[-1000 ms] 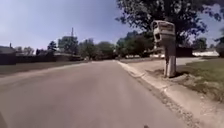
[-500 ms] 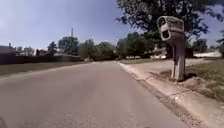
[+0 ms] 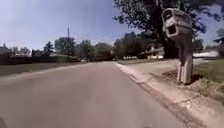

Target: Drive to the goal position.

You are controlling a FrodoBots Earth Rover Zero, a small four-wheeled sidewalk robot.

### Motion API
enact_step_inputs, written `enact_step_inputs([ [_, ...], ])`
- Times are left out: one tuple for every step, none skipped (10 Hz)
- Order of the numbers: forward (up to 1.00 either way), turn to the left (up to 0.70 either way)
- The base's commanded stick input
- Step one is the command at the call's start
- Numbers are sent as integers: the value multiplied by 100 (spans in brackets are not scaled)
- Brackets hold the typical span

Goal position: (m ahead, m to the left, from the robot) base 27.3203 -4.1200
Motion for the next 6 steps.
enact_step_inputs([
  [70, 0],
  [70, 0],
  [70, 0],
  [70, 0],
  [70, 0],
  [70, 0],
])
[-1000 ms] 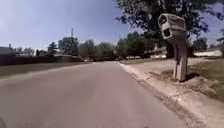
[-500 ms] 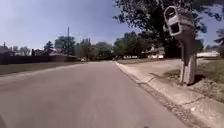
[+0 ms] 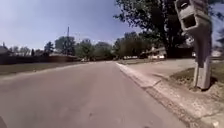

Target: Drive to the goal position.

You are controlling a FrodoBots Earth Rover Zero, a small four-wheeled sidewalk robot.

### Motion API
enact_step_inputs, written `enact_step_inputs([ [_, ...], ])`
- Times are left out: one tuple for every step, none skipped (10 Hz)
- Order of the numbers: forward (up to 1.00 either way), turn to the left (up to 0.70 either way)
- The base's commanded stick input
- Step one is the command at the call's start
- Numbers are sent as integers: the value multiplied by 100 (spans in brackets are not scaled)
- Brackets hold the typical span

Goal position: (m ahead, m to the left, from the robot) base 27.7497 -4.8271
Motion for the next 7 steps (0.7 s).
enact_step_inputs([
  [70, 0],
  [70, 0],
  [70, 21],
  [70, 35],
  [70, 35],
  [70, 35],
  [70, 23],
])
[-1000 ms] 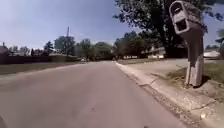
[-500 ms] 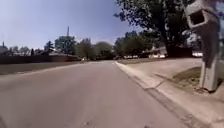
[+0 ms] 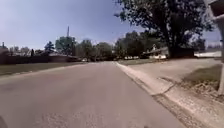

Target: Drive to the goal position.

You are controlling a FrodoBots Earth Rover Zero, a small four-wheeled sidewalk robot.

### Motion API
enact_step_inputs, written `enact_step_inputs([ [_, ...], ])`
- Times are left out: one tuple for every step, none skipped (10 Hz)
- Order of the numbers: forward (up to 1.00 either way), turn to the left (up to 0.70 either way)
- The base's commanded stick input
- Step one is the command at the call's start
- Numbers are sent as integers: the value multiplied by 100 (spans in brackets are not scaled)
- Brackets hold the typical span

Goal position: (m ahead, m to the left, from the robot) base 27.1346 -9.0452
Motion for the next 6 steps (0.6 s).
enact_step_inputs([
  [70, 4],
  [70, 0],
  [70, 0],
  [70, 0],
  [70, 0],
  [70, 0],
])
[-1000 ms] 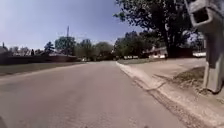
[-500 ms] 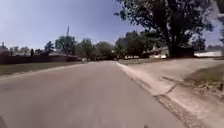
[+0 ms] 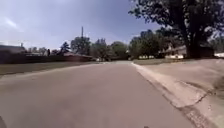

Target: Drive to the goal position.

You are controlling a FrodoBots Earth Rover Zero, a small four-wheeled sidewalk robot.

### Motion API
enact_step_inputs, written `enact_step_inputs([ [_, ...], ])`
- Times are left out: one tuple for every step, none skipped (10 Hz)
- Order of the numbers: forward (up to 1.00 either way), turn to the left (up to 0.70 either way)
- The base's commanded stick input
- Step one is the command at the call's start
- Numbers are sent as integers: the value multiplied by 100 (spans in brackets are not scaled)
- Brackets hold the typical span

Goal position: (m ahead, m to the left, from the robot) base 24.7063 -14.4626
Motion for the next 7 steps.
enact_step_inputs([
  [70, 0],
  [70, 0],
  [70, 0],
  [70, 0],
  [70, 0],
  [70, 0],
  [70, 0],
])
